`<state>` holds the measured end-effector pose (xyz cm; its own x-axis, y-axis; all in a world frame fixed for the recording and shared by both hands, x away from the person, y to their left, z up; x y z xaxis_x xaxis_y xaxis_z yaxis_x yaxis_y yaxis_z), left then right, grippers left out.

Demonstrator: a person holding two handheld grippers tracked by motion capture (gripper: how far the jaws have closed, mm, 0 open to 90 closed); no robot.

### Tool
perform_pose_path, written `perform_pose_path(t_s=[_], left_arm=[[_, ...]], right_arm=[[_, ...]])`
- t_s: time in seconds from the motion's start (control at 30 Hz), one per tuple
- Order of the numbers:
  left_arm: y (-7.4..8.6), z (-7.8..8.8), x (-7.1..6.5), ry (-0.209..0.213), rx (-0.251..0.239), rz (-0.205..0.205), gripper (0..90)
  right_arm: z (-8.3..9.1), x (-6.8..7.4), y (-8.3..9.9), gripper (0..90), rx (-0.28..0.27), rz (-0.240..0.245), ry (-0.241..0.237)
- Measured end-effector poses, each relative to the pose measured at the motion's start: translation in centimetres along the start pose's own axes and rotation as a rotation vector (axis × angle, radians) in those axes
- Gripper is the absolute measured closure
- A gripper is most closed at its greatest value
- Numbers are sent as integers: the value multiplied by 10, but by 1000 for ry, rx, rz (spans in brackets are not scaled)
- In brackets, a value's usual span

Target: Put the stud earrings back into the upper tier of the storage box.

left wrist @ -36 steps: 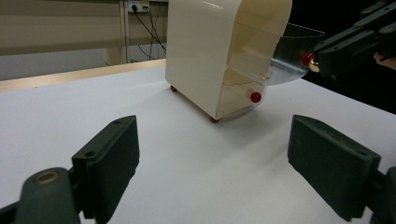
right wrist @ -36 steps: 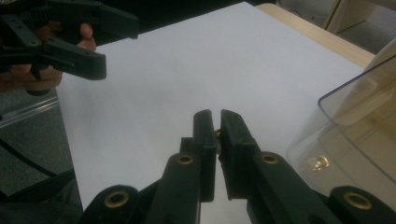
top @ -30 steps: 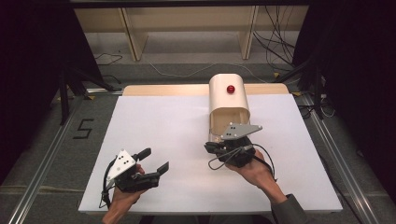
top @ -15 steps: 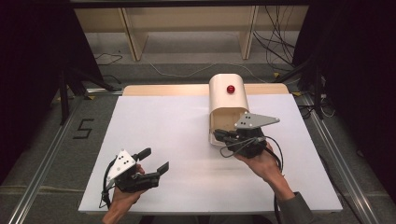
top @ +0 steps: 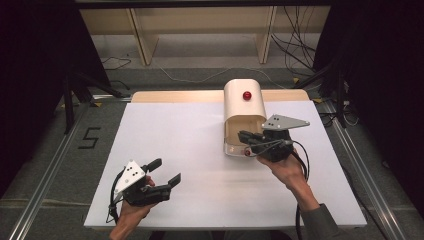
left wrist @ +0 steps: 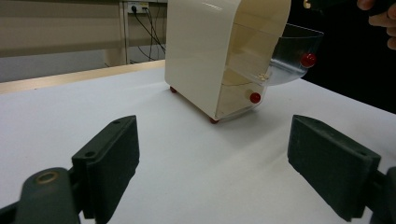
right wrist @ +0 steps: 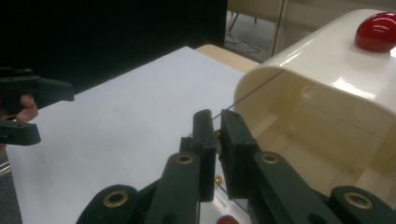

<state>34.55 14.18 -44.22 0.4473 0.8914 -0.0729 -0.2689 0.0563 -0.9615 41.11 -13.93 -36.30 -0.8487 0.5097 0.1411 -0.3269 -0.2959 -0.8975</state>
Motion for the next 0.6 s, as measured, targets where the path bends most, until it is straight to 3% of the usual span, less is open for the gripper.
perform_pose_path(t_s=[0.6], left_arm=[[0,0,0,1,2,-3,162]], right_arm=[[-13,-13,8,846,24,-56,14]])
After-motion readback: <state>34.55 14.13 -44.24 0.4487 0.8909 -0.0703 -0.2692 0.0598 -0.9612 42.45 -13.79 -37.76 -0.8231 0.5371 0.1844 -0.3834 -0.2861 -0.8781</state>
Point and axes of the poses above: each handheld gripper's, and its own axes: z roughly backward along the jaws, y roughly out of its underside, x roughly to its left, the point moved 6 cm from there along -z, roughly forward along the jaws, and after that the axes turned 13 degrees about -y, right-handed, at the moved point
